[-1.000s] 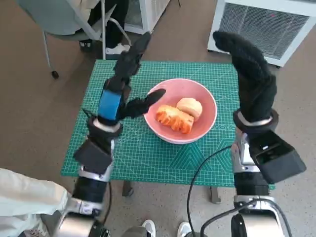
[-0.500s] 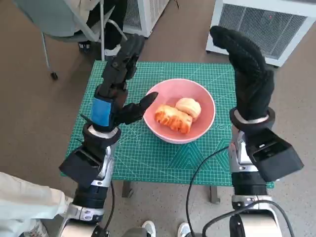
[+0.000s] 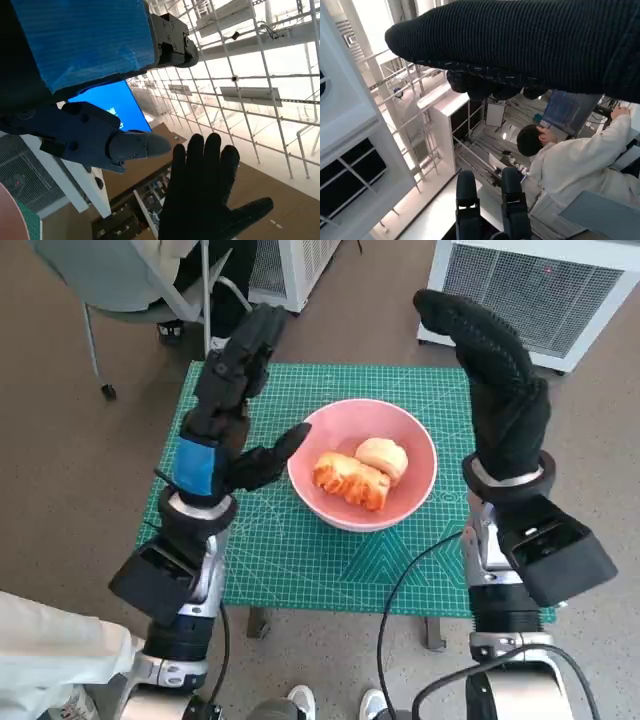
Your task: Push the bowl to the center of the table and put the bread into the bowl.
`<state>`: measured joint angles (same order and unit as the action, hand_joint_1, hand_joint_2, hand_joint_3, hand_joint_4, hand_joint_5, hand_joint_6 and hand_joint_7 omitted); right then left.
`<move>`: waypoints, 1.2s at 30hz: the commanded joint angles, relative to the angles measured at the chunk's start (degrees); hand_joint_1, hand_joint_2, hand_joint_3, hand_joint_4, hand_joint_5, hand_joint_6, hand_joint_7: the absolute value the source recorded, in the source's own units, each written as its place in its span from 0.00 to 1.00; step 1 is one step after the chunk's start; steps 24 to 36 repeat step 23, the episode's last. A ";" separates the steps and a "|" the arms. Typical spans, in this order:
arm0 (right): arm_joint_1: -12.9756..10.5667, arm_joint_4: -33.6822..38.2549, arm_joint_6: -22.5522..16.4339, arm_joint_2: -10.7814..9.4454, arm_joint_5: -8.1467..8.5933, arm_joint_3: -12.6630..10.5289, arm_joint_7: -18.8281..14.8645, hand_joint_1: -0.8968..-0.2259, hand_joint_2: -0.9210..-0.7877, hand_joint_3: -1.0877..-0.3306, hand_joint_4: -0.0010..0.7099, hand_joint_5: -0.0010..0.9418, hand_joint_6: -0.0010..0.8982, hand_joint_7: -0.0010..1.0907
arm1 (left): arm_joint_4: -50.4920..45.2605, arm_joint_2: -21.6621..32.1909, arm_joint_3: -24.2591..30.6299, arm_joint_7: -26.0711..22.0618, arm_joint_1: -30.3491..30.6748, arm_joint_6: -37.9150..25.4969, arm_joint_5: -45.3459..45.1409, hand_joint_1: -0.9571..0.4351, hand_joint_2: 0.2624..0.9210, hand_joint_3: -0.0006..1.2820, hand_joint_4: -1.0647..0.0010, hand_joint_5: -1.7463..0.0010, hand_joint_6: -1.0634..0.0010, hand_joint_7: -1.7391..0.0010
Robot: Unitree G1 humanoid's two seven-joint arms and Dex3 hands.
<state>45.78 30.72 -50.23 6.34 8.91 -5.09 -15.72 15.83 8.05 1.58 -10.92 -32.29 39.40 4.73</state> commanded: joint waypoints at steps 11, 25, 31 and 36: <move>-0.90 -0.02 0.50 0.26 1.65 -0.22 -1.44 0.51 0.00 0.44 0.48 0.09 0.03 0.72 | 0.45 0.85 1.27 0.51 -0.75 0.69 -1.60 0.43 1.00 0.26 0.74 0.99 0.82 0.85; -1.68 -1.12 0.96 0.07 2.59 -0.14 -1.77 0.48 0.00 0.45 0.47 0.08 0.03 0.72 | -0.82 0.85 1.04 -0.24 -0.88 -0.29 -1.23 0.43 1.00 0.26 0.74 1.00 0.81 0.86; -1.68 -1.12 0.96 0.07 2.59 -0.14 -1.77 0.48 0.00 0.45 0.47 0.08 0.03 0.72 | -0.82 0.85 1.04 -0.24 -0.88 -0.29 -1.23 0.43 1.00 0.26 0.74 1.00 0.81 0.86; -1.68 -1.12 0.96 0.07 2.59 -0.14 -1.77 0.48 0.00 0.45 0.47 0.08 0.03 0.72 | -0.82 0.85 1.04 -0.24 -0.88 -0.29 -1.23 0.43 1.00 0.26 0.74 1.00 0.81 0.86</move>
